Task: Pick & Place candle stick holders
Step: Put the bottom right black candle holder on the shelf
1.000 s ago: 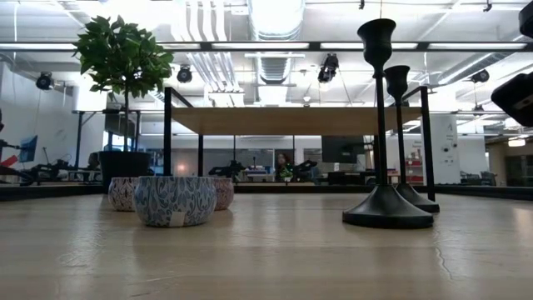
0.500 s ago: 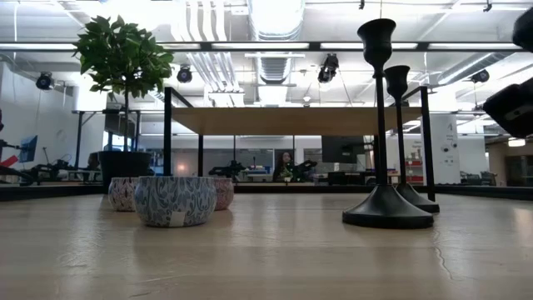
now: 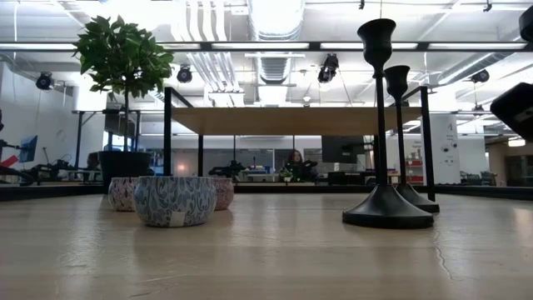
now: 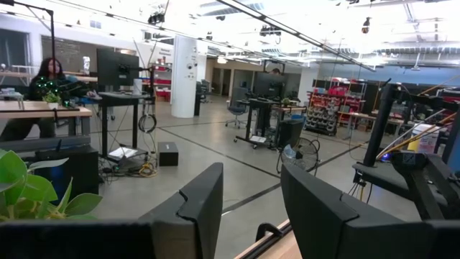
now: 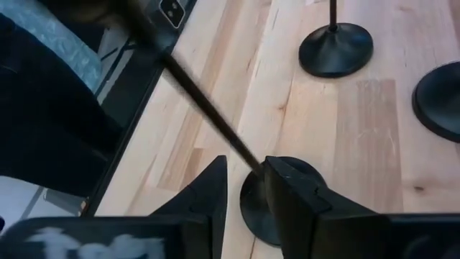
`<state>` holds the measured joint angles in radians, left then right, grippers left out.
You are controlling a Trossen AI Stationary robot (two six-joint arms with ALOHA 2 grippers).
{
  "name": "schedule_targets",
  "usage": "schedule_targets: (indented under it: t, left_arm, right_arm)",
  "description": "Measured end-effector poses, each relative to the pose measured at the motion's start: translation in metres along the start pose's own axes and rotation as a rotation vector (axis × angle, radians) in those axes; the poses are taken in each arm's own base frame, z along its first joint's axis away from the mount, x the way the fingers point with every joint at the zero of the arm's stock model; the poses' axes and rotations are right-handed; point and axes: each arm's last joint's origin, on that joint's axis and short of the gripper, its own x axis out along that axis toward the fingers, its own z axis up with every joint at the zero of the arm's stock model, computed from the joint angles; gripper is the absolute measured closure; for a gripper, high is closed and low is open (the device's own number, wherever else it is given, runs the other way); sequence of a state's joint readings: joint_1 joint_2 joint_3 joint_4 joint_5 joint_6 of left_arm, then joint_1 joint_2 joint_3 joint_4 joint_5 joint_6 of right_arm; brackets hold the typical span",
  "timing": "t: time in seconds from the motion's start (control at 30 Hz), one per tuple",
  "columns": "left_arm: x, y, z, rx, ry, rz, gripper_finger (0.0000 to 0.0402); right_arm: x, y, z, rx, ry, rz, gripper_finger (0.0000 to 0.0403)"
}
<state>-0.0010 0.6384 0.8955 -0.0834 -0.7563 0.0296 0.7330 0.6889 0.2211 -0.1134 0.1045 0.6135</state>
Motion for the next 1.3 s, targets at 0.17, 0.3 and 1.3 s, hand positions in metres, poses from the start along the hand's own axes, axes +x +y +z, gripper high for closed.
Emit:
schedule_targets:
  t: [0.17,0.3,1.3]
  left_arm:
    - [0.0,0.0,0.0,0.001,0.0,0.0,0.0252]
    - [0.0,0.0,0.0,0.001,0.0,0.0,0.0252]
    - [0.0,0.0,0.0,0.0,0.0,0.001,0.0252]
  right_arm:
    - [0.0,0.001,0.002,-0.007,-0.016,0.011,0.0323]
    - [0.0,0.004,0.005,-0.029,-0.054,0.037,0.0327]
    - [-0.006,0.011,0.026,0.016,-0.239,-0.056,0.0392]
